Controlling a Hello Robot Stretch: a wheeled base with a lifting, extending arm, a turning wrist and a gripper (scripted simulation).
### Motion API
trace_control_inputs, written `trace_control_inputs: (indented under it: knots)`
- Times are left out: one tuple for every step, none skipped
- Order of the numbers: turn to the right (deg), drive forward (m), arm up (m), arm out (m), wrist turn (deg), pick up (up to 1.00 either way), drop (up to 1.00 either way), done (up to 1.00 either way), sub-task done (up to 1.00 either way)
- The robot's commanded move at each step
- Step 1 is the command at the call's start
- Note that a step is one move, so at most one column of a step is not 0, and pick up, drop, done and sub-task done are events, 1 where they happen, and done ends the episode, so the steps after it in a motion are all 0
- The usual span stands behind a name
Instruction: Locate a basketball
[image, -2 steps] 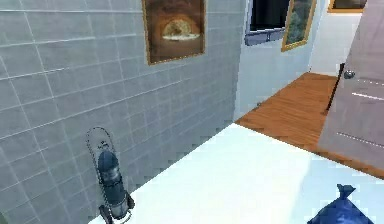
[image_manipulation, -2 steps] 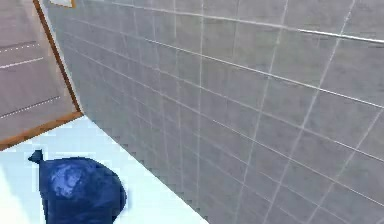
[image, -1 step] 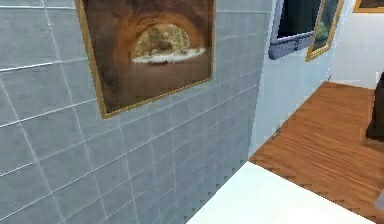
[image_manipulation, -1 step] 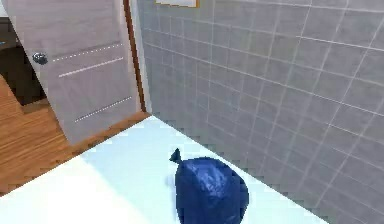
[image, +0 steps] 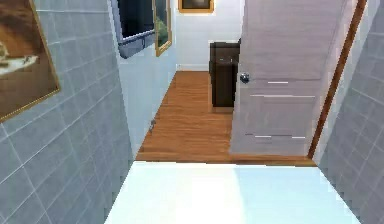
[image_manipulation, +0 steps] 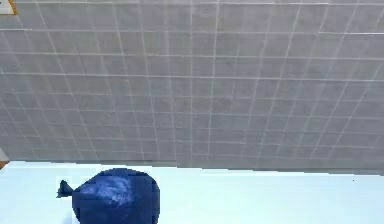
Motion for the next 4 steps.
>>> trace_control_inputs:
  knots:
    - [0.0,1.0,0.0,0.0,0.0,0.0,0.0,0.0,0.0]
    - [3.0,0.0,0.0,0.0,0.0,0.0,0.0,0.0,0.0]
    - [0.0,0.8,0.0,0.0,0.0,0.0,0.0,0.0,0.0]
    - [3.0,0.0,0.0,0.0,0.0,0.0,0.0,0.0,0.0]
